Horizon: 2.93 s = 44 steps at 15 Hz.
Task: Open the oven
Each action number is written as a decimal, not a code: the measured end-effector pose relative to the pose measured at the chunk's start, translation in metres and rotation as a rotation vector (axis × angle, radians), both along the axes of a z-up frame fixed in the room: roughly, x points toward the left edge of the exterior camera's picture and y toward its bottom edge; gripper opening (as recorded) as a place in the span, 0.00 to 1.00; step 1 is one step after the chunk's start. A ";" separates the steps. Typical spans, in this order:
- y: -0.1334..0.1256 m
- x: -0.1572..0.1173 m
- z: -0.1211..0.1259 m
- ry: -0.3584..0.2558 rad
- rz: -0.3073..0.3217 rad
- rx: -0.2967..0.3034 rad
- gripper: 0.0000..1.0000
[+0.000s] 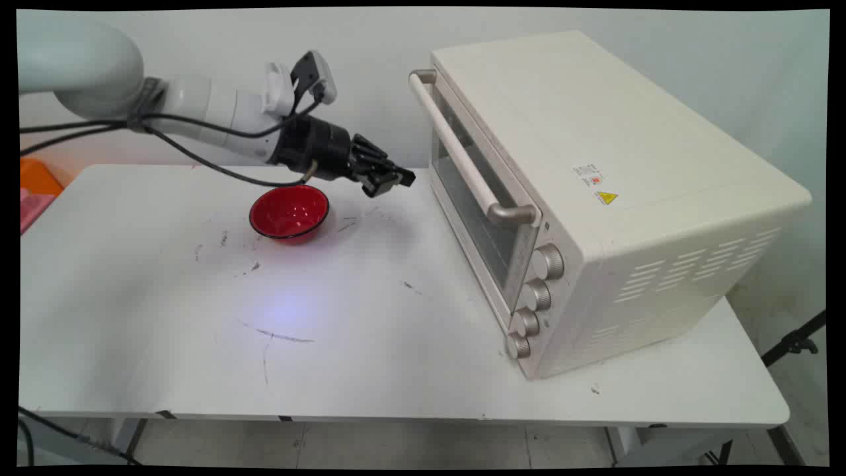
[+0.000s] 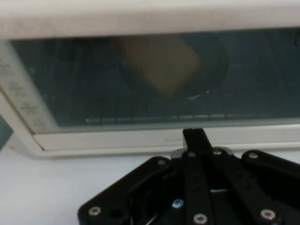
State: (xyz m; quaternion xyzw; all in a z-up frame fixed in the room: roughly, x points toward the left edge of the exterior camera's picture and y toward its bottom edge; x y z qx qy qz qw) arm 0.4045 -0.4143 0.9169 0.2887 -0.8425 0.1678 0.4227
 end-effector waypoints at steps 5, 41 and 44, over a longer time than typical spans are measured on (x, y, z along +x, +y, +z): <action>-0.002 0.003 0.030 -0.009 -0.021 -0.006 0.00; -0.050 -0.077 0.133 -0.200 -0.059 -0.001 0.00; -0.054 -0.086 0.127 -0.216 -0.057 -0.001 0.00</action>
